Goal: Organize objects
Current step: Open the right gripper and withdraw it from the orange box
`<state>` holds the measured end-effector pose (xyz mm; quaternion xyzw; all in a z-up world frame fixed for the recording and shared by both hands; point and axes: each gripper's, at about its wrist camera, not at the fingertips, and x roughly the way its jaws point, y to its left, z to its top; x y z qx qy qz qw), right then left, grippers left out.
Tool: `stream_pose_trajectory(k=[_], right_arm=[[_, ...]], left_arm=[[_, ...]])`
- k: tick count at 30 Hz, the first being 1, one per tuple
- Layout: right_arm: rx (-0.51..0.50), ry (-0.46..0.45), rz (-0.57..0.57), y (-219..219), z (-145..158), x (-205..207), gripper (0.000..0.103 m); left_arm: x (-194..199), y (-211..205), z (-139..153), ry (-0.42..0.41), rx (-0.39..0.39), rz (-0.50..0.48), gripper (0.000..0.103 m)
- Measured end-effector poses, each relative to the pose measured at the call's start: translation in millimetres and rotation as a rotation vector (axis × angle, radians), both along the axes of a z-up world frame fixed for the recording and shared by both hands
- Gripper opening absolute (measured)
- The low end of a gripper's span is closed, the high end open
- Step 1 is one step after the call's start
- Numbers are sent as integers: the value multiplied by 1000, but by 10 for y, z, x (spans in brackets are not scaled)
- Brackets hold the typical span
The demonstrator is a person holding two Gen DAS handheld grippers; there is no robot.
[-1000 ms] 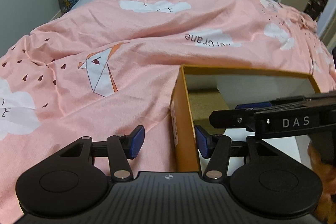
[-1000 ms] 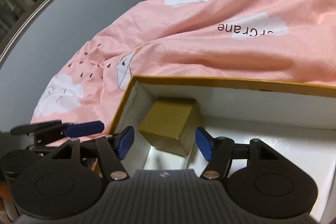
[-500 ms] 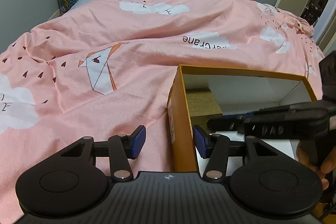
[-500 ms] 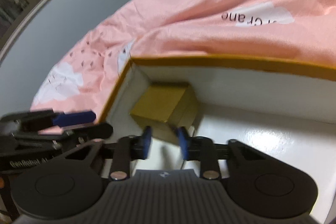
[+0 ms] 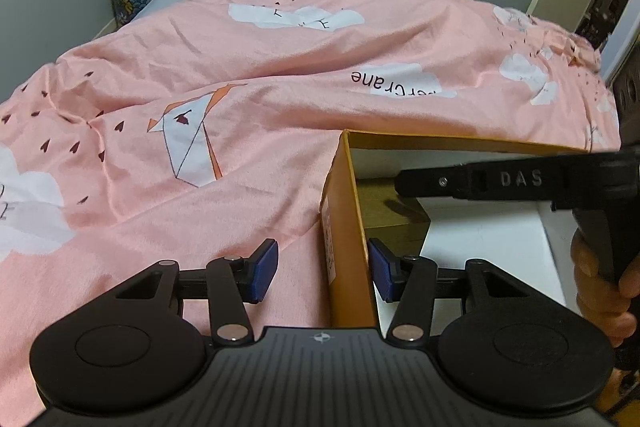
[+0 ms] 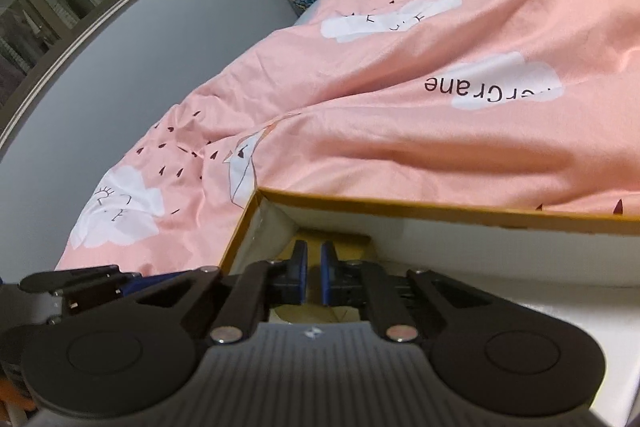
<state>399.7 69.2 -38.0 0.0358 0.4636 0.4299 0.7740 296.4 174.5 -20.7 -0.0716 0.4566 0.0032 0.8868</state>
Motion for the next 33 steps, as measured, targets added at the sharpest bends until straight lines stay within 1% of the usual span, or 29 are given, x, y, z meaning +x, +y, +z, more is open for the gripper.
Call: stream_pose_trajectory(k=[2,3,9,11,13,15,17,19,22,23,24,25,26,28,31,32,33], right_arm=[[1,-11,6,26,23,-4,10],[0,-20,14,20,42,-25,13],[-72,-117,48,-122,71,-185,15],[-106,-126,61,-189,15,-207,17],[-140,-132,85,-234,-65,-227,25],[-185,-139,115,-239,-159,-251,25],[-228,-140,135,-210,-248,-260,25],[-240,-107,137,-182,-309,-228,25],[-227,-54,132,-129,-338,-182,25],[-224,-30,132,-106,-351,-160,28],[-215,0,131,-90,-364,-152,38],[-200,42,132,-82,-390,-127,46],[-187,91,134,-70,-429,-106,47],[-186,177,129,-41,-528,-84,48],[-192,243,126,-28,-630,-114,47],[-191,256,131,-22,-653,-127,46],[-185,274,136,-19,-676,-135,39]], left_arm=[[35,-69,-21,12,33,-45,61],[43,-92,-37,16,38,-62,62],[156,-125,-187,50,53,-74,63],[186,-134,-221,52,56,-73,63],[209,-131,-235,50,49,-70,62],[220,-133,-230,50,34,-65,61],[223,-148,-218,45,36,-65,59],[235,-168,-208,42,37,-68,57],[251,-189,-165,33,36,-69,56],[260,-197,-147,29,37,-70,55],[273,-209,-130,27,40,-72,55],[283,-218,-122,28,44,-74,55],[293,-228,-117,29,46,-78,55],[297,-247,-120,31,53,-86,55],[278,-256,-123,36,42,-98,49],[273,-254,-126,38,34,-102,44],[272,-253,-128,42,24,-108,39]])
